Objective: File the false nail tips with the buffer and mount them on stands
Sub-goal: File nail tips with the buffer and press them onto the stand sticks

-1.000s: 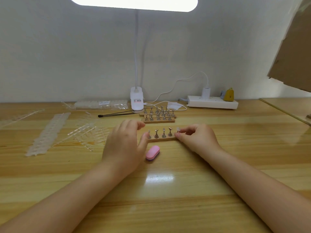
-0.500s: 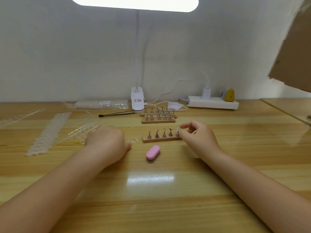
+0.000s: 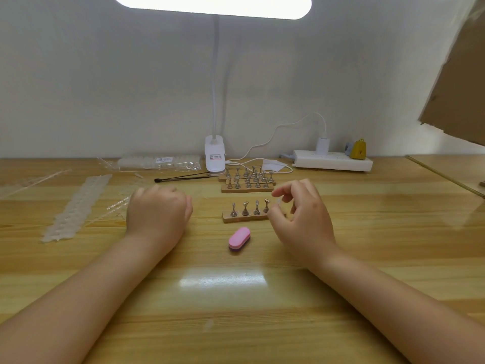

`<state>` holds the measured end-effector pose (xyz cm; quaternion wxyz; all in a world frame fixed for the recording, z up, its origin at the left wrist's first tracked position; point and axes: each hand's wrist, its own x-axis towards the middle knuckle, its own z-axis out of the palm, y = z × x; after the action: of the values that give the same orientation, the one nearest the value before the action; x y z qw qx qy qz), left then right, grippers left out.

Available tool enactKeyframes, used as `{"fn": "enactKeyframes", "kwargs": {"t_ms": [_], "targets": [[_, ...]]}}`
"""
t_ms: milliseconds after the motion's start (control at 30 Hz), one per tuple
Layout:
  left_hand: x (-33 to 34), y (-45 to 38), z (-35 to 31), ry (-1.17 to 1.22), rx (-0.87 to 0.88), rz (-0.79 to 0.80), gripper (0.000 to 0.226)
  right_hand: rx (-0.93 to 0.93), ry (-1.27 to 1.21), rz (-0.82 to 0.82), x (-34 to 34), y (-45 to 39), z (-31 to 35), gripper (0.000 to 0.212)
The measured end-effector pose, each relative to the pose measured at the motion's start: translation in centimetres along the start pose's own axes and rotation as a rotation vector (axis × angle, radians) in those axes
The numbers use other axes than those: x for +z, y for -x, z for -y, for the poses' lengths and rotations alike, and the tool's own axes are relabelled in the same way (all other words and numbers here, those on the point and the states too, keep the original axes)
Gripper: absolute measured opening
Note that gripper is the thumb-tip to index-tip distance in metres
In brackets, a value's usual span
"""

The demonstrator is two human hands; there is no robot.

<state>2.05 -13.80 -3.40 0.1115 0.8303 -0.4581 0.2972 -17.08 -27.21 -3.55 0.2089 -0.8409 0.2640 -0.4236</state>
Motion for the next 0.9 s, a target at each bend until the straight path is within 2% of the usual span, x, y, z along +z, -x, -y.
{"fn": "enactKeyframes", "kwargs": {"t_ms": [67, 100, 200, 267, 400, 500, 567, 667, 733, 800, 900], "targets": [[-0.5, 0.1, -0.3, 0.228, -0.058, -0.19, 0.033, -0.034, -0.041, 0.036, 0.1, 0.3, 0.5, 0.012], [-1.0, 0.0, -0.7, 0.404, -0.093, -0.204, 0.034, -0.043, -0.07, 0.056, 0.1, 0.4, 0.7, 0.012], [-1.7, -0.1, -2.4, 0.952, -0.235, -0.048, 0.033, -0.018, -0.201, 0.13, 0.3, 0.6, 1.0, 0.013], [-1.8, 0.1, -3.6, 1.157, -0.277, 0.064, 0.034, 0.072, -0.346, 0.165, 0.2, 0.7, 1.1, 0.018], [-1.3, 1.1, -5.1, 1.198, -0.213, 0.191, 0.033, 0.295, -0.626, 0.188, 0.2, 0.5, 1.2, 0.03], [-1.1, 1.4, -5.4, 1.106, -0.127, 0.197, 0.031, 0.357, -0.786, 0.237, 0.1, 0.3, 0.9, 0.022], [-1.1, 1.5, -5.4, 1.107, -0.124, 0.166, 0.031, 0.348, -0.788, 0.32, 0.3, 0.2, 0.7, 0.013], [-1.3, 1.3, -5.2, 1.177, -0.204, 0.113, 0.029, 0.338, -0.805, 0.426, 0.3, 0.3, 0.7, 0.011], [-1.4, 1.1, -5.1, 1.236, -0.273, 0.098, 0.029, 0.339, -0.819, 0.455, 0.1, 0.3, 0.7, 0.02], [-1.4, 1.0, -5.0, 1.302, -0.346, 0.101, 0.029, 0.347, -0.823, 0.45, 0.1, 0.3, 0.8, 0.027], [-1.7, 1.1, -5.2, 1.385, -0.427, 0.154, 0.038, 0.385, -0.866, 0.363, 0.3, 0.3, 0.7, 0.025]]}}
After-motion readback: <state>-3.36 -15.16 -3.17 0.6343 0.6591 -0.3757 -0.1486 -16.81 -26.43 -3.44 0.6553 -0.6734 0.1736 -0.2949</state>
